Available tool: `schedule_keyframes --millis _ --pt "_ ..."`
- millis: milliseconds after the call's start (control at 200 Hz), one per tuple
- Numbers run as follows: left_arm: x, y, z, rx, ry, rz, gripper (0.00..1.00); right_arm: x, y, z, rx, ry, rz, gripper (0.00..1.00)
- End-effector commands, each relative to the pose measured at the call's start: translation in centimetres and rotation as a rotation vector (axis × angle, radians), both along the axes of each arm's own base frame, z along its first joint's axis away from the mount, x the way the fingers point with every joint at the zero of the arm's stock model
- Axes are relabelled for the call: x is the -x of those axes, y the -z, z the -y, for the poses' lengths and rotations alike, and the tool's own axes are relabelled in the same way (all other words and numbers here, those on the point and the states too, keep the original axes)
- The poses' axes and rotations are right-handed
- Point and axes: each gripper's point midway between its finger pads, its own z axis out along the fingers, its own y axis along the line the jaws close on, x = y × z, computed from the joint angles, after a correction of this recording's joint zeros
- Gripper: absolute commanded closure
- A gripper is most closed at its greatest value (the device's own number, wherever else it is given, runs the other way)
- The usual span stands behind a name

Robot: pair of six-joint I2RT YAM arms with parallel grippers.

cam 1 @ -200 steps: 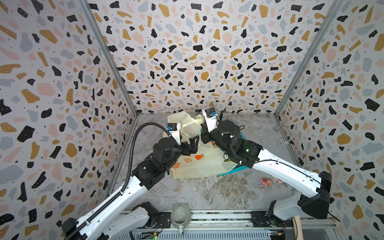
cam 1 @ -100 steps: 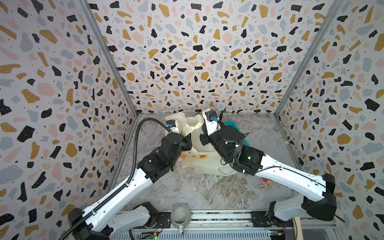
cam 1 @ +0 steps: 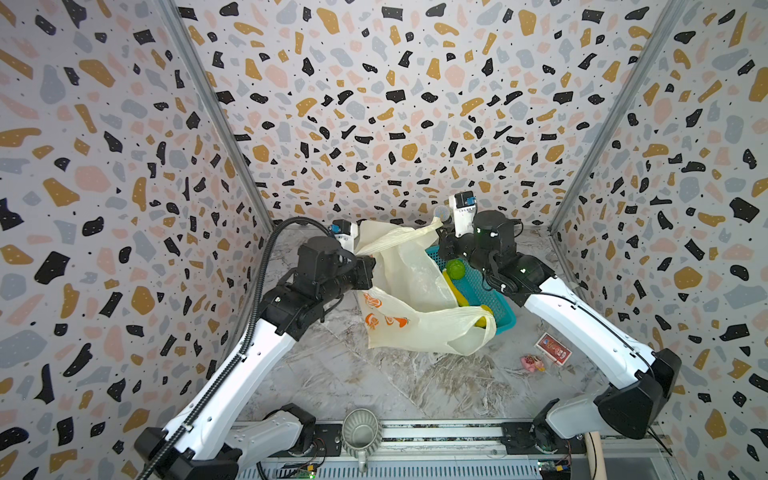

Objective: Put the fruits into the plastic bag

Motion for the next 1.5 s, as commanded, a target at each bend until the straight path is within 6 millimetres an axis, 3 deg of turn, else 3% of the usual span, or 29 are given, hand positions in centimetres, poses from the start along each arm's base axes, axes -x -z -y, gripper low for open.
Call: schedule_keyframes --millis 0,165,200,260,330,471,591,701,896,1036,1212,1492 --pt "2.0 1.6 0.7 0.046 0.153 -0.132 1.0 -2.7 0.9 4.8 -0.068 0.101 -0.097 1.0" --pt "0.7 3.5 1.7 0.052 0.194 -0.203 1.0 -3.4 3.5 4.5 -0.073 -0.006 -0.182 1.0" --pt "0.3 4.1 1.7 0.046 0.189 -0.218 1.0 -3.2 4.1 4.4 -0.087 -0.033 -0.208 0.9" --pt "-0.3 5.0 1.5 0.036 0.169 -0.239 1.0 -2.7 5.1 4.6 -0.12 -0.075 -0.251 0.59" --pt "-0.9 5.8 1.3 0.049 0.15 -0.254 1.0 -1.9 6.4 5.3 -0.156 -0.091 -0.294 0.41" --pt "-2.1 7.0 0.6 0.115 0.103 -0.278 1.0 -0.1 8.7 8.2 -0.182 -0.033 -0.338 0.31" --pt "-2.8 7.6 0.1 0.138 0.079 -0.289 1.0 1.3 11.3 10.1 -0.159 0.034 -0.381 0.3" --pt "-3.2 7.8 0.0 0.136 0.077 -0.287 1.0 2.2 15.1 10.7 -0.071 0.086 -0.457 0.3" --pt "-3.3 8.2 -0.4 0.127 0.054 -0.276 1.0 3.0 20.4 9.6 0.18 0.134 -0.52 0.3" --pt "-3.3 9.2 -1.4 0.086 0.012 -0.284 1.0 3.4 23.6 8.7 0.224 0.115 -0.587 0.34" --pt "-3.2 9.7 -2.2 0.042 -0.018 -0.287 1.0 3.8 27.1 8.2 0.268 0.093 -0.657 0.4" --pt "-3.3 9.7 -2.5 0.033 -0.028 -0.281 1.0 4.9 30.8 8.1 0.331 0.073 -0.73 0.34"
